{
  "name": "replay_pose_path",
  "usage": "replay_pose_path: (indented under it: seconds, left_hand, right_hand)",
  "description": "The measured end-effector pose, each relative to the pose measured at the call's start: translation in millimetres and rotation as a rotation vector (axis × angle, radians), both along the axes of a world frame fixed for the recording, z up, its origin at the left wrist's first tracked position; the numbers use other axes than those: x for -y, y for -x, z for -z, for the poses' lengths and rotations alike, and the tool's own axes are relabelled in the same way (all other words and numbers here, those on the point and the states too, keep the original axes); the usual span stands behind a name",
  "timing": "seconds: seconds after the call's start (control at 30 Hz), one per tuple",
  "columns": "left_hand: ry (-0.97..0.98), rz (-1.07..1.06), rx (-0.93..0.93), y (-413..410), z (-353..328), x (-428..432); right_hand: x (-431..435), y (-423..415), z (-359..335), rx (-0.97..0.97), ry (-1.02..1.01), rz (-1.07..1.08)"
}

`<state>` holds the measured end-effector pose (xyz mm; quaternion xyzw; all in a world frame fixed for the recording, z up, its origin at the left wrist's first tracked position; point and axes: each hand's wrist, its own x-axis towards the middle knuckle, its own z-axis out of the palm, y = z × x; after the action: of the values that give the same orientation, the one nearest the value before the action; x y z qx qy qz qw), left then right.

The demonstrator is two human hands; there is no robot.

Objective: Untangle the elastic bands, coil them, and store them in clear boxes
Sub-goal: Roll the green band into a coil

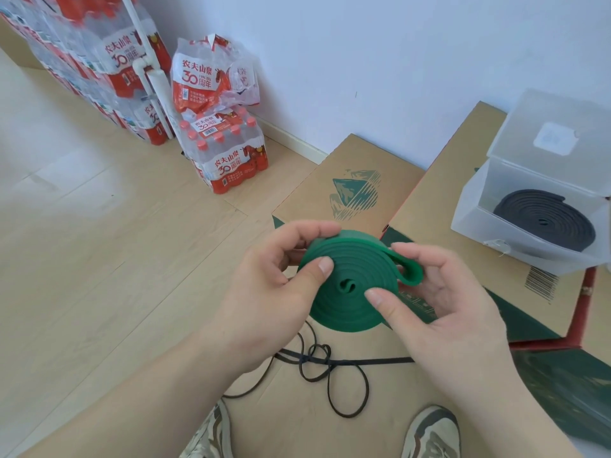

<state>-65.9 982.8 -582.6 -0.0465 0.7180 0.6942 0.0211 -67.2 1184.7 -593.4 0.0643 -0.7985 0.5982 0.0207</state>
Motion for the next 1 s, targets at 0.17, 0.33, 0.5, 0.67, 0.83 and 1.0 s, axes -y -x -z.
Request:
replay_pose_path:
  seconds: [0.17,0.33,0.5,0.67,0.83,1.0]
  left_hand:
    - [-0.062,-0.02,-0.002,-2,2,-9]
    - [-0.184,-0.074,0.003,-4,-4,-31]
    - [-0.129,0.012,-0.022,-2,-12,-63]
    - [-0.009,0.14,0.016,-2,-19,-111]
    - [0.232,0.377,-0.084,12,-40,-176]
    - [0.317,0.537,-0.131,26,-53,-230]
  right_hand:
    - [-4,-1,-6,0.042,0.142,0.017]
    - [-16,-3,-14,0.041,0.197,0.072]
    - [-46,-9,-21,0.013,0.198,0.18]
    - [-102,-21,-29,0.016,0.026,0.205]
    - [-155,-31,-41,0.032,-0.03,0.227]
    - [-203,-42,-46,0.048,0.05,0.288]
